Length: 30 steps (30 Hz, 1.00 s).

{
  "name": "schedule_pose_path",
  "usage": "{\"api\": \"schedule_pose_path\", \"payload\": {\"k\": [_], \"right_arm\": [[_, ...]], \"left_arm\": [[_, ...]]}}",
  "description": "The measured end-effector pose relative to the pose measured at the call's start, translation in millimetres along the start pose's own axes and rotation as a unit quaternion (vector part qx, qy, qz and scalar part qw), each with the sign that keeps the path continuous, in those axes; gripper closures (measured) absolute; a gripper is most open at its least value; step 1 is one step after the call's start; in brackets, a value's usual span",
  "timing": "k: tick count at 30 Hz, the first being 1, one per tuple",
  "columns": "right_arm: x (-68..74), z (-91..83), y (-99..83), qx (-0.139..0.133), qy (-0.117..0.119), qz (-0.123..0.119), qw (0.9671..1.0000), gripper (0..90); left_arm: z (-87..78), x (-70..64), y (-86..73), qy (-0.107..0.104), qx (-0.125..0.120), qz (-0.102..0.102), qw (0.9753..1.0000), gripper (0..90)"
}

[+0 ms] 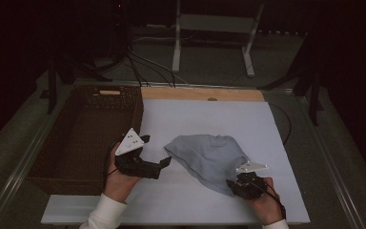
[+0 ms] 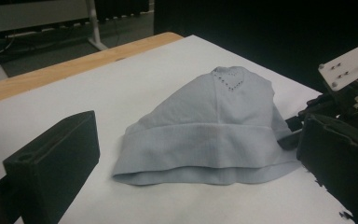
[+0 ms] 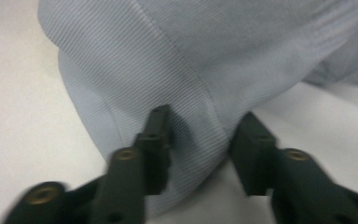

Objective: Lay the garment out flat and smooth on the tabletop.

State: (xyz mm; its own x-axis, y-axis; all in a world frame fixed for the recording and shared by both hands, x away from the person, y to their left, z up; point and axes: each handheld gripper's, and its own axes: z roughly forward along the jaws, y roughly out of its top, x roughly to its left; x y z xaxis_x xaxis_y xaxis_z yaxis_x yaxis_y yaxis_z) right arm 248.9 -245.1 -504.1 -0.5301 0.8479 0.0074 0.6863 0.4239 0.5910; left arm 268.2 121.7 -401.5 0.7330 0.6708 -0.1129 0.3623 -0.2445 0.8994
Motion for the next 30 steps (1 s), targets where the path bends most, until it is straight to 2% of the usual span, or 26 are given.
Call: {"api": "schedule_pose_path", "payload": {"k": [1,2,3,4,10,12,18,30], "right_arm": [[0.0,0.0,0.0,0.0,0.0,0.0,1.0,67.3],[0.1,-3.2,-0.3,-0.005,-0.006,-0.003,1.0,79.6],[0.1,-3.2,-0.3,-0.005,-0.006,-0.003,1.0,79.6],[-0.1,-7.7,-0.6,-0.011,-0.005,-0.004,0.9999,84.1],[-5.3,-21.9,-0.6,-0.031,-0.022,-0.004,0.9993,85.2],[-12.4,-30.5,-0.5,-0.048,-0.033,0.006,0.9983,85.3],[-27.7,-43.8,-3.2,-0.069,-0.051,0.024,0.996,85.3],[-47.7,-57.4,-7.8,-0.081,-0.08,0.042,0.9927,85.3]], "left_arm": [[0.0,0.0,0.0,0.0,0.0,0.0,1.0,0.1],[0.5,0.0,-0.3,0.0,0.001,0.0,1.0,0.1],[0.5,0.0,-0.3,0.0,0.001,0.0,1.0,0.1],[0.8,0.1,-0.4,0.0,0.001,0.0,1.0,0.1],[1.3,0.0,-0.8,0.0,0.002,0.0,1.0,0.1],[1.0,0.5,-0.9,0.0,0.001,-0.002,1.0,0.1],[2.0,-0.4,-1.0,-0.001,0.004,0.0,1.0,0.1],[0.3,0.3,-0.5,-0.001,0.001,-0.001,1.0,0.1]]}}
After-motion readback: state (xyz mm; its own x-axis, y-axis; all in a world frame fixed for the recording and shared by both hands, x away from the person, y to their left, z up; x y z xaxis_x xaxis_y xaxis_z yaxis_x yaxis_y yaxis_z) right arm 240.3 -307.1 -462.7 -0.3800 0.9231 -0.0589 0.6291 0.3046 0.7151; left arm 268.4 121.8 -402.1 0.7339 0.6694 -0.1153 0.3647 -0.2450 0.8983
